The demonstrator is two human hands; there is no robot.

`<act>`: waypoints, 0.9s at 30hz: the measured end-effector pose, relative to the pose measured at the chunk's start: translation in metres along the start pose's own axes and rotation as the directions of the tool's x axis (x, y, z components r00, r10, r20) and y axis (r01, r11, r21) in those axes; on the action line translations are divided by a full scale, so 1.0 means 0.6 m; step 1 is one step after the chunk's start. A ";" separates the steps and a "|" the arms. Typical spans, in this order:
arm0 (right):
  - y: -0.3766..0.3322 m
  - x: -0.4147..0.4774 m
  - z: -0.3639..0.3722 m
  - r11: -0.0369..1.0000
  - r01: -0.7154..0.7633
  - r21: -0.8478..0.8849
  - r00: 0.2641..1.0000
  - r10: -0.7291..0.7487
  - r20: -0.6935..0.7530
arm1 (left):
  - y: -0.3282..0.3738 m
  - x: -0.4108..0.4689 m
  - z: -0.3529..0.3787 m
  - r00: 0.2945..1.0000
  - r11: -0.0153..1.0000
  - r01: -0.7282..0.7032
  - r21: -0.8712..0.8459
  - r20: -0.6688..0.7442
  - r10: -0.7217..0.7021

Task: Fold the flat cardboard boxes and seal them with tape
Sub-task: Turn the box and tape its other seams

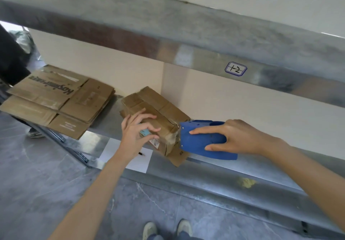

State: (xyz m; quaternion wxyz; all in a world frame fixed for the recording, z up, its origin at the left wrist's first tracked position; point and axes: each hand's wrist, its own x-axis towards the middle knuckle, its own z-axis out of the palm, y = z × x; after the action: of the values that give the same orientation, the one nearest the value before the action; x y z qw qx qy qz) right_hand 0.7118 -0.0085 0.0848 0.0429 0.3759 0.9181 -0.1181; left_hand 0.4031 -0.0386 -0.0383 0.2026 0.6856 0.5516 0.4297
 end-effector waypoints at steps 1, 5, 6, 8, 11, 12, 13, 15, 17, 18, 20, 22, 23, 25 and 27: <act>0.002 0.000 0.002 1.000 -0.001 -0.001 1.000 0.001 -0.004 | -0.001 0.004 -0.003 1.000 1.000 0.002 -0.030 0.028 -0.001; 0.005 0.000 0.014 1.000 -0.007 0.014 1.000 0.007 -0.014 | -0.008 0.009 -0.013 0.993 0.992 -0.027 -0.124 0.111 0.041; 0.005 0.002 0.017 1.000 -0.011 0.023 1.000 0.011 -0.014 | -0.010 0.008 -0.012 0.993 0.991 -0.034 -0.129 0.109 0.048; 0.004 0.005 0.023 0.999 -0.014 0.040 1.000 0.014 -0.007 | -0.010 0.005 -0.007 0.996 0.991 -0.028 -0.133 0.079 0.039; -0.003 0.008 0.024 1.000 -0.019 0.024 1.000 0.019 0.000 | -0.008 0.007 0.003 1.000 0.988 -0.015 -0.157 0.019 0.018; -0.004 0.008 0.024 0.999 -0.024 0.022 1.000 0.024 0.001 | -0.009 0.009 0.004 1.000 0.987 -0.012 -0.160 0.015 0.014; -0.006 0.007 0.024 0.999 -0.030 0.023 1.000 0.030 0.001 | -0.011 0.010 0.003 1.000 0.987 -0.014 -0.160 0.019 0.017; -0.007 0.005 0.024 0.999 -0.037 0.029 0.999 0.037 0.001 | -0.018 0.010 0.001 0.999 0.988 -0.031 -0.153 0.038 0.037; -0.009 0.004 0.023 0.998 -0.042 0.038 0.999 0.042 0.000 | -0.025 0.009 -0.002 0.996 0.988 -0.040 -0.148 0.067 0.051; -0.010 0.004 0.023 0.998 -0.045 0.042 0.999 0.045 -0.001 | -0.027 0.009 -0.003 0.996 0.988 -0.038 -0.152 0.077 0.050; -0.011 0.005 0.024 0.998 -0.048 0.046 0.999 0.048 0.002 | -0.027 0.007 -0.003 0.996 0.986 -0.028 -0.163 0.082 0.041; -0.011 0.006 0.025 0.998 -0.049 0.048 0.999 0.049 0.010 | -0.022 0.004 0.004 0.998 0.987 -0.032 -0.160 0.052 0.041; -0.010 0.006 0.026 0.997 -0.050 0.052 0.999 0.050 0.013 | -0.019 0.003 0.010 0.999 0.987 -0.039 -0.155 0.030 0.045; -0.007 0.004 0.029 0.996 -0.054 0.074 0.998 0.053 0.019 | -0.015 0.001 0.020 0.999 0.988 -0.045 -0.146 -0.002 0.045; -0.005 0.003 0.029 0.994 -0.055 0.098 0.998 0.053 0.028 | -0.016 0.000 0.023 0.999 0.988 -0.044 -0.150 -0.008 0.043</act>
State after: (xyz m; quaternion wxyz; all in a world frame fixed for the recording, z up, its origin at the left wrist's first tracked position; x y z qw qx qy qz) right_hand 0.7083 -0.0140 0.0682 0.0391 0.4007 0.9000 -0.1670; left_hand 0.4087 -0.0327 -0.0530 0.2428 0.6793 0.5030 0.4760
